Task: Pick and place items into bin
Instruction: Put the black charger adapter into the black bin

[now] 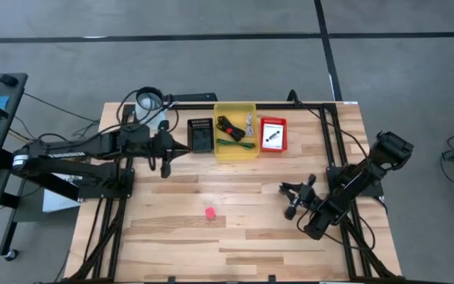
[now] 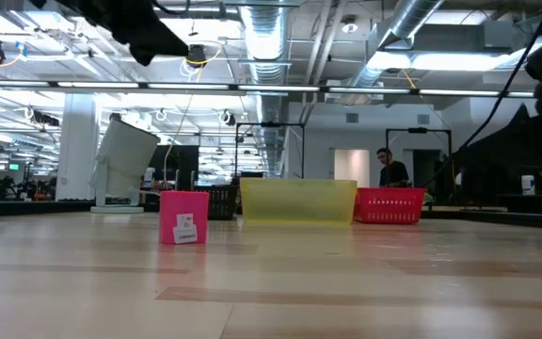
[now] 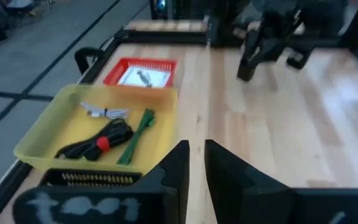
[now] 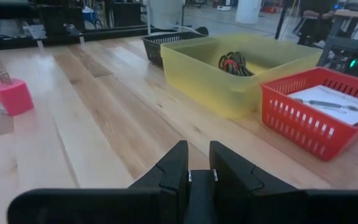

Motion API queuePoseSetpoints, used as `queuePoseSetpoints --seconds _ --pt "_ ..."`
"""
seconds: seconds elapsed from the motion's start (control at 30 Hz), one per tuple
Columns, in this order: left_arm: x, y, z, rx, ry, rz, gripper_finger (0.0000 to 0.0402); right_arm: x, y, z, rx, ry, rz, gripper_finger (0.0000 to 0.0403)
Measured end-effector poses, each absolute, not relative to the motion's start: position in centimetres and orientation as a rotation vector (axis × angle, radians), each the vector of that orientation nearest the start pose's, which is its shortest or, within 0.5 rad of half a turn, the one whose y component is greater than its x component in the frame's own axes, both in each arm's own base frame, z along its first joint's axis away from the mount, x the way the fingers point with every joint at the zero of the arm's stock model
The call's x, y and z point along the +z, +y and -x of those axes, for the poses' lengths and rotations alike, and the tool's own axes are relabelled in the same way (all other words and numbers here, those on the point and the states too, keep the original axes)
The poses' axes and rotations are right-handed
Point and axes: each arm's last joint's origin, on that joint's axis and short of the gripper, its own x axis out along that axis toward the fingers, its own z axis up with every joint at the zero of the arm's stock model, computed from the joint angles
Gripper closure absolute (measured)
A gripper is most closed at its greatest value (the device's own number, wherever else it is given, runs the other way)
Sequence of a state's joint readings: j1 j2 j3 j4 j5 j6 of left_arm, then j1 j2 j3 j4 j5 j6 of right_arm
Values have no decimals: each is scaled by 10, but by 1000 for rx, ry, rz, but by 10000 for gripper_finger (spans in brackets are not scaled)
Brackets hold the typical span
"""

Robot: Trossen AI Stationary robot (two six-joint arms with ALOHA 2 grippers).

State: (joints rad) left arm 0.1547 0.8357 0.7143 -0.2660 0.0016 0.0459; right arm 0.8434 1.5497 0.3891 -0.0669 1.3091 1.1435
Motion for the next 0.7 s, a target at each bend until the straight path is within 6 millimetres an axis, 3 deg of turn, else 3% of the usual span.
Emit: queuePoseSetpoints --seconds 0.13,0.4,0.7 --pt "286 33 -200 182 383 -73 361 100 127 -156 -637 272 26 348" --pt "259 37 -229 200 488 -22 352 105 128 -163 -647 278 46 348" --pt "236 21 -246 107 594 -76 265 105 127 -164 -653 277 45 348"
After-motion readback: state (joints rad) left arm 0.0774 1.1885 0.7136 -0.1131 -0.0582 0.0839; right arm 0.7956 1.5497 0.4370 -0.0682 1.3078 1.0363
